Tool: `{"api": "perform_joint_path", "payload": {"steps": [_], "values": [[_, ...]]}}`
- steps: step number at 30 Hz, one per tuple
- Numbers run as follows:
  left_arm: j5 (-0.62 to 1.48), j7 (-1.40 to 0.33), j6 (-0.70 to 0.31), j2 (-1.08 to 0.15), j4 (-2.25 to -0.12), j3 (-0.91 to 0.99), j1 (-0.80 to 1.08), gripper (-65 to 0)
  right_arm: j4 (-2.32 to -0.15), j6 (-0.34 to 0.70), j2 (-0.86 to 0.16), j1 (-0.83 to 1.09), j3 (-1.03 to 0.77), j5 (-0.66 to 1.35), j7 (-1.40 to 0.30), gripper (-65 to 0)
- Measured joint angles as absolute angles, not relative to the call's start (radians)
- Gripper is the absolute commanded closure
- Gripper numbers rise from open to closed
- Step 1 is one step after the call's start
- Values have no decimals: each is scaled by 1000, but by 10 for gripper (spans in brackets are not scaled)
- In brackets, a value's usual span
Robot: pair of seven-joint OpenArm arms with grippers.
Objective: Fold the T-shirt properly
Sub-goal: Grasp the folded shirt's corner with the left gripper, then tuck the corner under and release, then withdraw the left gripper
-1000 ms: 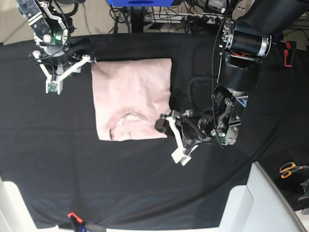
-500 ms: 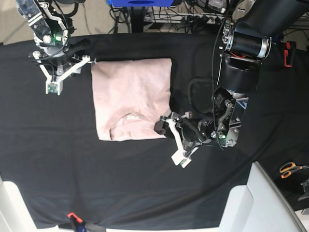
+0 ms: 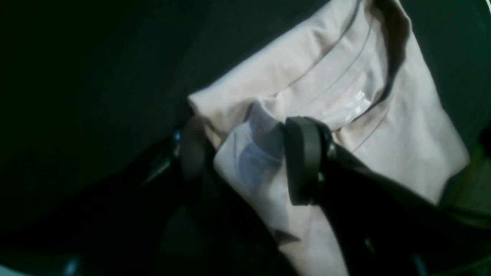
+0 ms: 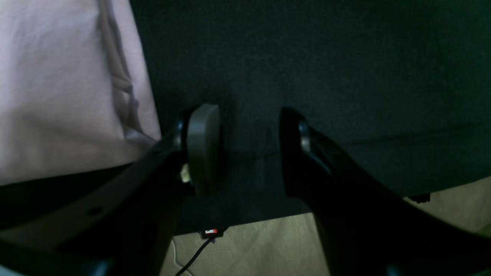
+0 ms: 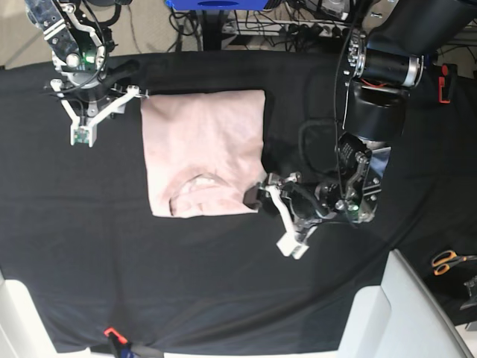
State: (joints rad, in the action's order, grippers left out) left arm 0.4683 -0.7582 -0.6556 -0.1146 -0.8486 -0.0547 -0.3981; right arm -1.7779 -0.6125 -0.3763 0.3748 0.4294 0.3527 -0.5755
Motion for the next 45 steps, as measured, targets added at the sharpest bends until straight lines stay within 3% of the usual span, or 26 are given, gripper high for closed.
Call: {"api": "perform_joint_path", "payload": {"steps": [2,7,13,26,41,45], "values": [[474,-756,-659,-113,-806,24,-408,-337,-1778,-612,-377,375,429,353,-575,-251],[464,-768,-682,-123,-748,79,-412,-489,-1778,-612,-374,375,430,353,-575,-251],[579,-835,-686,-89,-741,84,-413,-448,-1778,-609,-346,374,430,353,-575,-251],[788,-846,-685,-92,-690,84,-395,-448,-1778,-610,-348,364,430,352,-575,-251],[797,-842,-685,-46,-690,77,-388,-444,-1778,-610,-347,364,430,352,-575,-251],[794,-842,-685,-47,-690,80,-388,-351,-1778,-610,-347,366,430,352,-575,-251]]}}
